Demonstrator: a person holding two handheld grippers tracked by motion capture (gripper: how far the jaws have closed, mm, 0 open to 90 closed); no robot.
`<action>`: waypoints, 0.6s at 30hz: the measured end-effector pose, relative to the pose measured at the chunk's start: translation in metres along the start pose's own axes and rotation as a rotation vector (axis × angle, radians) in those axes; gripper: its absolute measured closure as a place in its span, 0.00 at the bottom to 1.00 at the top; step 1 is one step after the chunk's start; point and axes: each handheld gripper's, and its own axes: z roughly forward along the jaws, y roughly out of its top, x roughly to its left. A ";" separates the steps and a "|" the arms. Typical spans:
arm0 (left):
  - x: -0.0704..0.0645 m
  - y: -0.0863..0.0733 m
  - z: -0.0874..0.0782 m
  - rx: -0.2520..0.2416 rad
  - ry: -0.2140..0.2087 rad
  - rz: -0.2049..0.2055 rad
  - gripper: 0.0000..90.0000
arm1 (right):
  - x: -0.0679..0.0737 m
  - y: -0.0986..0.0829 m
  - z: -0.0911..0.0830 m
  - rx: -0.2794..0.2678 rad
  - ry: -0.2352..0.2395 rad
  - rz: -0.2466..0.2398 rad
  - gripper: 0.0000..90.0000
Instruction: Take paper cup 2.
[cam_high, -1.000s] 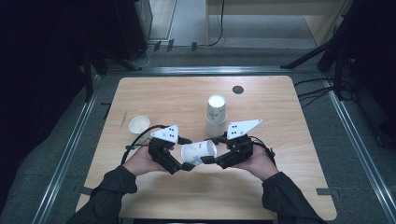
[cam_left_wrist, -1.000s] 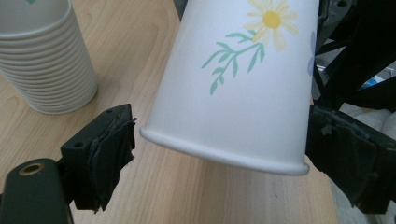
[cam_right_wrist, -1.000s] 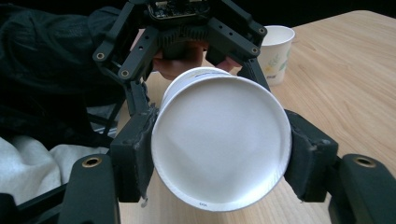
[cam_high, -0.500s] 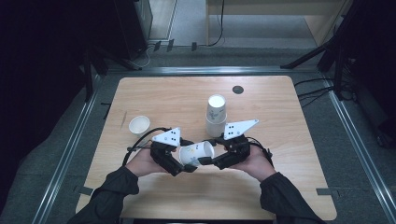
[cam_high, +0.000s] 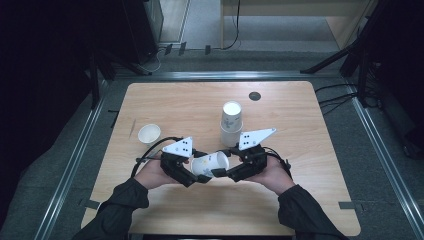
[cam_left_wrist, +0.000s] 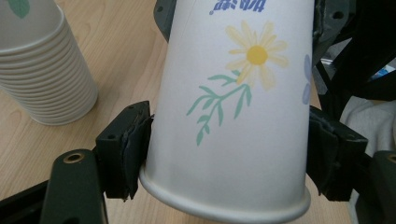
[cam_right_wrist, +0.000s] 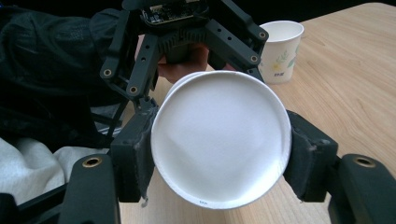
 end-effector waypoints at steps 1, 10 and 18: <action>0.000 0.000 0.000 0.001 0.000 0.001 0.28 | 0.000 0.000 0.000 -0.001 -0.001 -0.001 0.39; 0.001 0.000 0.000 0.001 -0.006 -0.006 0.29 | 0.000 0.000 0.000 -0.001 -0.011 0.000 0.37; 0.006 0.000 -0.007 -0.012 -0.020 -0.043 0.32 | 0.001 0.000 -0.001 0.003 -0.032 -0.014 0.28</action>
